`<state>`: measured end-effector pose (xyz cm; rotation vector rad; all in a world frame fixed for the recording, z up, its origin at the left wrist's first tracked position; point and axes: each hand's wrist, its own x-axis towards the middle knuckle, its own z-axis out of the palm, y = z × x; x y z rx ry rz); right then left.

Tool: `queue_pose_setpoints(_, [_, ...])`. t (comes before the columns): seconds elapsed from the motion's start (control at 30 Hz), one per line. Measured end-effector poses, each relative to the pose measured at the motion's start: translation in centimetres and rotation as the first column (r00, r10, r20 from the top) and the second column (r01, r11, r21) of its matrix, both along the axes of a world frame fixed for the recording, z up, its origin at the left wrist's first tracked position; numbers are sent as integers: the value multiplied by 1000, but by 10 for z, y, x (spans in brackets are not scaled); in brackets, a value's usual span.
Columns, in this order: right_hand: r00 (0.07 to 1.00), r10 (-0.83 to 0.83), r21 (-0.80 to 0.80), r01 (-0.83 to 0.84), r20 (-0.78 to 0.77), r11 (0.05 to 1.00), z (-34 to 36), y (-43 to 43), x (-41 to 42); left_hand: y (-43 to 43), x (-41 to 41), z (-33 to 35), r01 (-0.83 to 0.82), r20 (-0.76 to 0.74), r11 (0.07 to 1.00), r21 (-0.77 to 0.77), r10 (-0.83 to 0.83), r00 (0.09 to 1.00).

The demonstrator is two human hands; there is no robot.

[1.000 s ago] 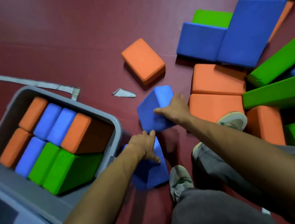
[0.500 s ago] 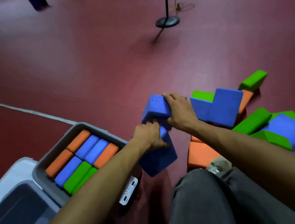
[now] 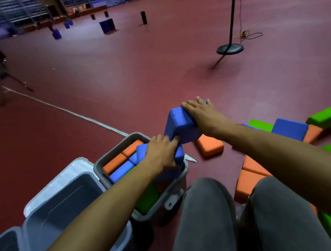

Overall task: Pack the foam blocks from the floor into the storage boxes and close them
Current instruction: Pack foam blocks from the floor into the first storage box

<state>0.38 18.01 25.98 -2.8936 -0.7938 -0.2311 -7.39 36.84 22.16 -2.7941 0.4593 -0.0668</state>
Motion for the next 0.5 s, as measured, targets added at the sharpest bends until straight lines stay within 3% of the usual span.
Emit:
queue_pose_setpoints(0.23, [993,113,-147,-118,-41,982,-27,58,10,54,-17,-33,-159,-72,983,-92,153,986])
queue_pose_setpoints(0.4, [960,269,-242,-279,-73,929,-53,88,24,99,-18,-54,-347,-104,912,-220,331,938])
queue_pose_setpoints(0.5, [940,331,-277,-340,-80,899,-71,105,29,113,-21,-71,-375,-80,893,-248,367,927])
